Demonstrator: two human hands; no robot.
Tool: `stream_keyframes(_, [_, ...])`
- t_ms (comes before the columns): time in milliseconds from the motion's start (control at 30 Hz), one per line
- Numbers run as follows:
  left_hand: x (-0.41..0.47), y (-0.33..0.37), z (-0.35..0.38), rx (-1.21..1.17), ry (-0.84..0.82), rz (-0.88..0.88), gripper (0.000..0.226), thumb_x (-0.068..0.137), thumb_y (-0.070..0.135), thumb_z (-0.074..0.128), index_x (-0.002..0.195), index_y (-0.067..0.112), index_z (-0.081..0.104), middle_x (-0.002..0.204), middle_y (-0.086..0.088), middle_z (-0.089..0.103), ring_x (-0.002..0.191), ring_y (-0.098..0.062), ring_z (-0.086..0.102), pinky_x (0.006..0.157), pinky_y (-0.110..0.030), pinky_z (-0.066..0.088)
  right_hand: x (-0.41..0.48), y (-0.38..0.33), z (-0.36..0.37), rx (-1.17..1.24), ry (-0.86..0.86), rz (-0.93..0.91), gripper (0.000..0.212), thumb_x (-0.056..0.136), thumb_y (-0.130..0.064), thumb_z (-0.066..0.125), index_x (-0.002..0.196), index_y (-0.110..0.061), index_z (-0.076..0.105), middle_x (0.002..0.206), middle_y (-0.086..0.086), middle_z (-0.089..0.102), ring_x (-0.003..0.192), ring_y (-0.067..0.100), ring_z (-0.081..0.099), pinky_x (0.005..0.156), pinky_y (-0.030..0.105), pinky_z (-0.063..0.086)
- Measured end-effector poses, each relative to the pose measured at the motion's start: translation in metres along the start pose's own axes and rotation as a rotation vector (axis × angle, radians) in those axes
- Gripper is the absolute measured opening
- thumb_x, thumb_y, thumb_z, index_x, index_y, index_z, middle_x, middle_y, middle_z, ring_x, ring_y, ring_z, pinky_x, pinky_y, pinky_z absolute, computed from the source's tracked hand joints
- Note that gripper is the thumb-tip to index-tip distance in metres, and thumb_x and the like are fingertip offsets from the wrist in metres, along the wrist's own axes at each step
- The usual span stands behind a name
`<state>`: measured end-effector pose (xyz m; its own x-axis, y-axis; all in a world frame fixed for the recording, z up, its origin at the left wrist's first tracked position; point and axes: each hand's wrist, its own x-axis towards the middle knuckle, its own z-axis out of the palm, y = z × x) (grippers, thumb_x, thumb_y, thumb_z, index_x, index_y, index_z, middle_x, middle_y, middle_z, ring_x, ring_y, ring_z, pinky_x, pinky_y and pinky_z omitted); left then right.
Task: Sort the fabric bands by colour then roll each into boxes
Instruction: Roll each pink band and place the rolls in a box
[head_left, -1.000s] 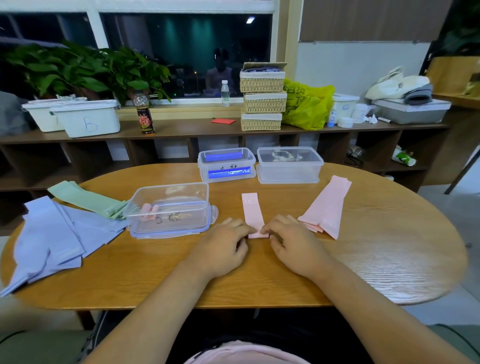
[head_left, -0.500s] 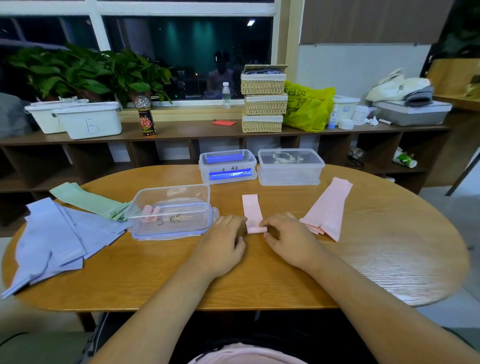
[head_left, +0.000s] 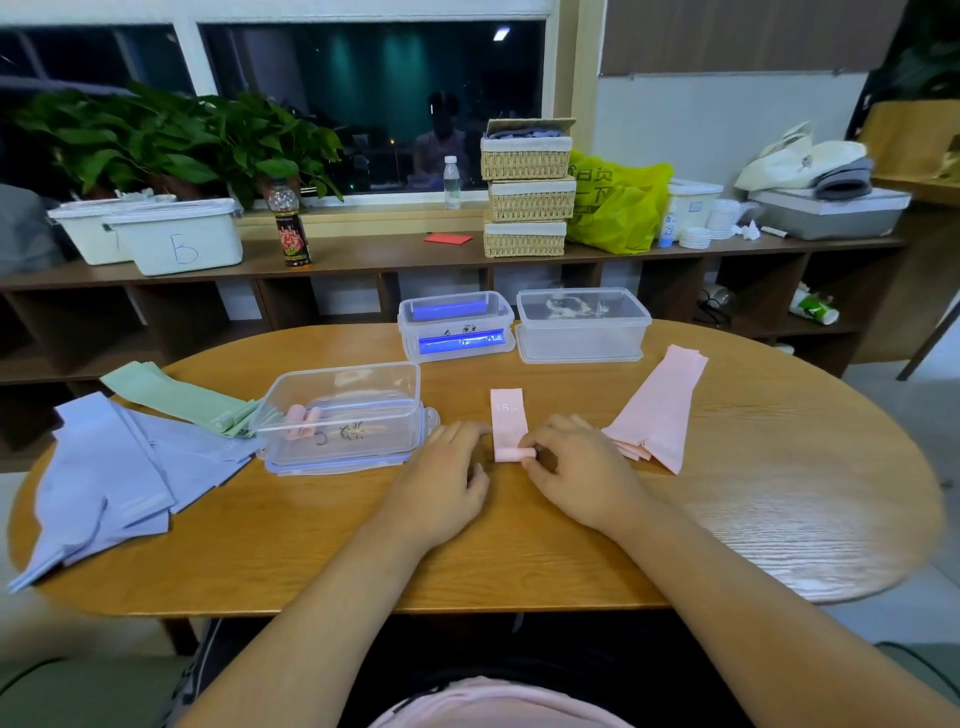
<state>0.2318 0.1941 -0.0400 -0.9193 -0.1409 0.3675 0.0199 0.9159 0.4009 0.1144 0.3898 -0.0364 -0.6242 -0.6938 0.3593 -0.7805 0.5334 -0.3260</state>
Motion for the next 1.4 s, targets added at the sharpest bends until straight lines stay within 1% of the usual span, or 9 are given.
stream_keyframes(133, [-0.007,0.003,-0.005,-0.015,0.016,0.026,0.046,0.097,0.017,0.055,0.141,0.029,0.054,0.136,0.014,0.057,0.128,-0.005,0.048,0.106,-0.030,0.047,-0.023,-0.007,-0.007,0.033,0.002,-0.049,0.024,0.096,-0.047,0.060,0.114,-0.039,0.073,0.098,-0.021,0.059,0.098,0.002,0.048,0.084,0.031,0.048])
stream_keyframes(300, [-0.019,0.007,-0.009,-0.051,-0.050,0.225,0.041,0.088,0.010,0.055,0.122,0.032,0.063,0.120,0.020,0.058,0.114,-0.007,0.053,0.096,-0.034,0.049,-0.035,-0.010,-0.007,0.001,0.004,-0.060,0.025,0.097,-0.052,0.057,0.114,-0.043,0.072,0.097,-0.022,0.057,0.096,0.001,0.046,0.083,0.030,0.044])
stream_keyframes(500, [-0.018,0.009,-0.011,-0.028,-0.102,0.225,0.044,0.093,0.014,0.056,0.130,0.036,0.063,0.125,0.024,0.057,0.118,-0.005,0.050,0.097,-0.032,0.049,-0.034,-0.011,-0.007,-0.059,-0.015,-0.039,0.041,0.100,-0.060,0.046,0.129,-0.044,0.069,0.108,-0.023,0.056,0.103,0.002,0.046,0.091,0.032,0.045])
stream_keyframes(600, [-0.018,0.009,-0.010,-0.015,-0.106,0.198,0.044,0.095,0.018,0.055,0.134,0.036,0.061,0.127,0.026,0.056,0.122,-0.002,0.048,0.102,-0.030,0.048,-0.035,-0.012,-0.010,-0.022,0.035,-0.025,0.034,0.099,-0.048,0.054,0.131,-0.040,0.063,0.114,-0.025,0.053,0.106,0.000,0.046,0.087,0.023,0.041])
stream_keyframes(733, [-0.016,0.008,-0.008,0.009,-0.107,0.162,0.047,0.096,0.025,0.053,0.141,0.036,0.059,0.133,0.025,0.054,0.127,0.000,0.045,0.109,-0.030,0.044,-0.035,-0.012,-0.013,0.056,0.033,-0.024,0.018,0.095,-0.030,0.063,0.111,-0.038,0.064,0.103,-0.027,0.051,0.101,-0.003,0.046,0.077,0.012,0.035])
stream_keyframes(933, [-0.015,0.006,-0.006,0.039,-0.110,0.137,0.059,0.097,0.031,0.049,0.156,0.035,0.046,0.150,0.020,0.047,0.141,-0.002,0.037,0.119,-0.034,0.038,-0.032,-0.008,-0.012,0.100,-0.001,0.000,0.022,0.097,-0.027,0.063,0.114,-0.040,0.066,0.107,-0.025,0.058,0.104,-0.003,0.049,0.082,0.017,0.043])
stream_keyframes(1067, [-0.018,0.010,-0.009,0.021,-0.084,0.181,0.055,0.096,0.023,0.053,0.149,0.035,0.050,0.146,0.021,0.048,0.139,0.000,0.038,0.118,-0.031,0.038,-0.032,-0.007,-0.012,0.121,-0.020,0.045,0.031,0.098,-0.028,0.063,0.126,-0.042,0.063,0.113,-0.027,0.059,0.106,-0.006,0.047,0.080,0.015,0.039])
stream_keyframes(1267, [-0.013,0.011,-0.006,0.118,-0.143,0.224,0.058,0.097,0.029,0.045,0.154,0.038,0.046,0.152,0.024,0.046,0.143,-0.003,0.034,0.118,-0.038,0.037,-0.031,-0.004,-0.011,0.143,-0.046,0.081,0.042,0.100,-0.027,0.060,0.140,-0.041,0.060,0.130,-0.024,0.063,0.122,-0.002,0.048,0.101,0.026,0.047])
stream_keyframes(1400, [-0.008,0.008,-0.002,0.110,-0.154,0.182,0.060,0.097,0.032,0.043,0.158,0.032,0.044,0.158,0.020,0.043,0.146,-0.005,0.032,0.120,-0.041,0.037,-0.031,-0.004,-0.011,0.148,-0.007,0.139,0.043,0.100,-0.020,0.058,0.139,-0.038,0.058,0.126,-0.021,0.059,0.121,0.000,0.051,0.101,0.025,0.048])
